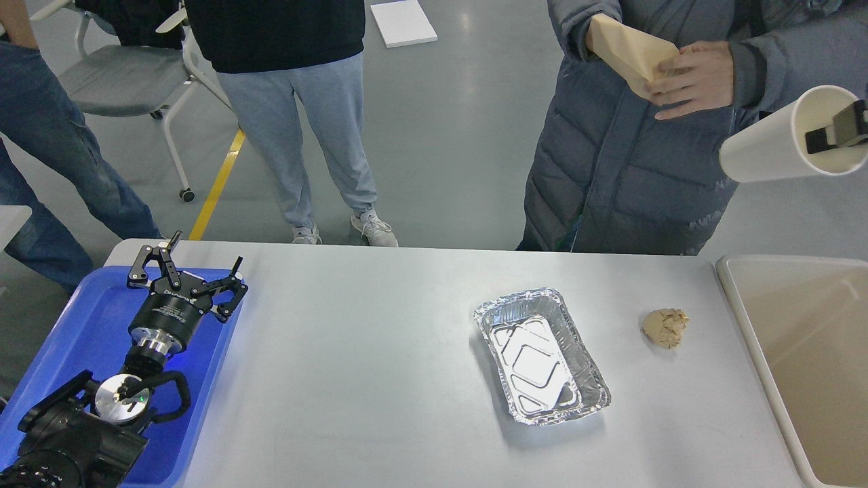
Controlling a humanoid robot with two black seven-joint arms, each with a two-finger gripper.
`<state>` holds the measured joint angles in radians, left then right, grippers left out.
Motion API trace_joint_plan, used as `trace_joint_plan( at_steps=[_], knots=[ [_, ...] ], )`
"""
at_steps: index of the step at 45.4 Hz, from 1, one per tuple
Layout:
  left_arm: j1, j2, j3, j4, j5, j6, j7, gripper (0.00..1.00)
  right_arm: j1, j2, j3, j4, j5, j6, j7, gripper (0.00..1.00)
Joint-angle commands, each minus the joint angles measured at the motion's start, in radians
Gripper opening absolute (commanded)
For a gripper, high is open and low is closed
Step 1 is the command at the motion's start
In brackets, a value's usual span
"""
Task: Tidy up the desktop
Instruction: 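Carry the cup over the beige bin and open the right gripper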
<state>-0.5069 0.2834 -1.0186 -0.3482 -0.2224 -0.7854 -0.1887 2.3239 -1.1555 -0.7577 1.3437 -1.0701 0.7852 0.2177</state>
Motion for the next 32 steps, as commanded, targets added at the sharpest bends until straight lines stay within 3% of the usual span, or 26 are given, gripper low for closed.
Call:
trace_joint_plan(
  at_steps=[1,12,32],
  knots=[
    [-0.001,0.000,0.000,0.000,0.000,0.000,0.000,1.00,-0.017,0.013,-0.115,-0.195,-0.034,0.000,0.000,0.00],
    [0.001,0.000,0.000,0.000,0.000,0.000,0.000,1.00,-0.175,0.013,-0.190,-0.428,-0.033,0.000,0.000,0.00],
    [0.001,0.000,0.000,0.000,0.000,0.000,0.000,1.00,-0.486,-0.001,-0.190,-0.615,-0.005,0.000,0.000,0.00]
  ],
)
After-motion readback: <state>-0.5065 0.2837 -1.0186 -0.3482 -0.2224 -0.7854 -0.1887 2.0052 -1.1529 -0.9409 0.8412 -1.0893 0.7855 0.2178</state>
